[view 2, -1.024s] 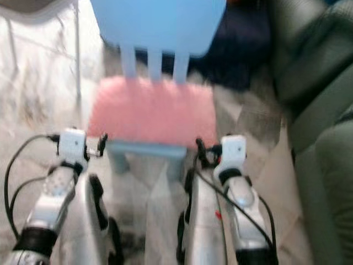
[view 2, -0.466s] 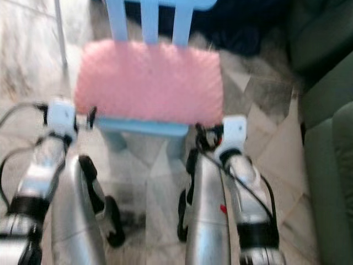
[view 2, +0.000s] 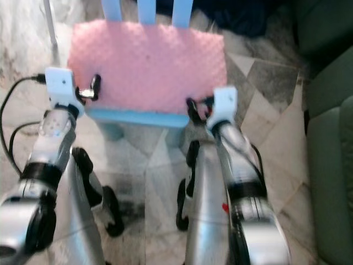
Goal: Move the pillow to the sofa
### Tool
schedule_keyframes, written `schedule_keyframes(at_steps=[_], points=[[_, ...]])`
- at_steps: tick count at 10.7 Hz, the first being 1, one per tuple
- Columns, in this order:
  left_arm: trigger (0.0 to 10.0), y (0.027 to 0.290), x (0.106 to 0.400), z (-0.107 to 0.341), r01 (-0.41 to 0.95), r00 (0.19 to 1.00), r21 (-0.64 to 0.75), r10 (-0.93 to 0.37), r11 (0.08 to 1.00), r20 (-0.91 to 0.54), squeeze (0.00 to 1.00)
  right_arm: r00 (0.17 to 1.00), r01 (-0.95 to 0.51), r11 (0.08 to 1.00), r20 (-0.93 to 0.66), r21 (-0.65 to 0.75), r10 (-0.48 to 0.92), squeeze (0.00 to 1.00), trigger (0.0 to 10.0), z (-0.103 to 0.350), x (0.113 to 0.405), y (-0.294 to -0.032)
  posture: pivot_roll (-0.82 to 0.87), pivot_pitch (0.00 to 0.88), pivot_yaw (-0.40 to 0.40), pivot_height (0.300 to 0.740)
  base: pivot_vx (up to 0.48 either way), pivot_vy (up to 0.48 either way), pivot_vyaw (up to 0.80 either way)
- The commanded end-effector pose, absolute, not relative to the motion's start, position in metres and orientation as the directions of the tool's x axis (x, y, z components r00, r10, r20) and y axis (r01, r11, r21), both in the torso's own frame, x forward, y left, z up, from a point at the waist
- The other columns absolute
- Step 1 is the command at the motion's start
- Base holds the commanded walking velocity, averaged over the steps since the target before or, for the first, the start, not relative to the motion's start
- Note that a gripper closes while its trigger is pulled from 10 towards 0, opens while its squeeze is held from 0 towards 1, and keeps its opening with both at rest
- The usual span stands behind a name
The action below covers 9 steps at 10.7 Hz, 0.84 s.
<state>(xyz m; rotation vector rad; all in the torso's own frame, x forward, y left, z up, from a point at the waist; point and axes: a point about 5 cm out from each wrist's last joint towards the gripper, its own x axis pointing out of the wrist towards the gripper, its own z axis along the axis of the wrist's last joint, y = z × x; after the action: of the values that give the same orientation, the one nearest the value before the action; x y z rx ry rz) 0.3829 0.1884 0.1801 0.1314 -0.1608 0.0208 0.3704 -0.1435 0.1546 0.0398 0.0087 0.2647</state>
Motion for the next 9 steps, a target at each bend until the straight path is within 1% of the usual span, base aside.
schedule_keyframes(at_steps=[1,3,5,6,7,9], points=[[10.0,0.189,0.382,0.17,-0.036,0.991,0.123,0.02,0.992,0.133,0.0,0.963,-0.263,0.962,-0.041,0.072,0.266,0.0,10.0,0.141,0.369,-0.144,-0.02,0.547,-0.093,0.454,0.0,0.0,0.0],[10.0,0.187,0.387,0.167,-0.042,0.993,0.094,0.032,0.995,0.11,0.0,0.953,-0.291,0.953,-0.056,0.088,0.297,0.0,10.0,0.141,0.379,-0.13,0.0,0.551,-0.094,0.454,0.0,0.0,0.0],[10.0,0.17,0.386,0.147,0.038,0.999,0.09,-0.041,0.995,0.035,0.0,0.942,-0.293,0.95,-0.14,0.109,0.306,0.0,10.0,0.126,0.38,-0.115,0.0,0.551,-0.098,0.454,0.0,0.0,0.0],[7.9,0.162,0.384,0.135,0.087,0.996,0.087,-0.085,0.992,-0.02,0.0,0.93,-0.282,0.951,-0.208,0.125,0.303,0.0,2.4,0.115,0.379,-0.109,0.0,0.551,-0.098,0.454,0.0,0.0,0.0],[0.0,0.154,0.38,0.119,0.141,0.987,0.071,-0.135,0.988,-0.085,0.0,0.915,-0.306,0.942,-0.228,0.14,0.332,0.0,0.0,0.109,0.376,-0.098,0.0,0.548,-0.1,0.454,0.0,0.0,0.0],[0.0,0.155,0.376,0.11,0.144,0.984,0.079,-0.135,0.986,-0.116,0.0,0.911,-0.327,0.937,-0.223,0.123,0.347,0.0,0.0,0.11,0.377,-0.092,-0.01,0.543,-0.105,0.454,0.0,0.0,0.0]])
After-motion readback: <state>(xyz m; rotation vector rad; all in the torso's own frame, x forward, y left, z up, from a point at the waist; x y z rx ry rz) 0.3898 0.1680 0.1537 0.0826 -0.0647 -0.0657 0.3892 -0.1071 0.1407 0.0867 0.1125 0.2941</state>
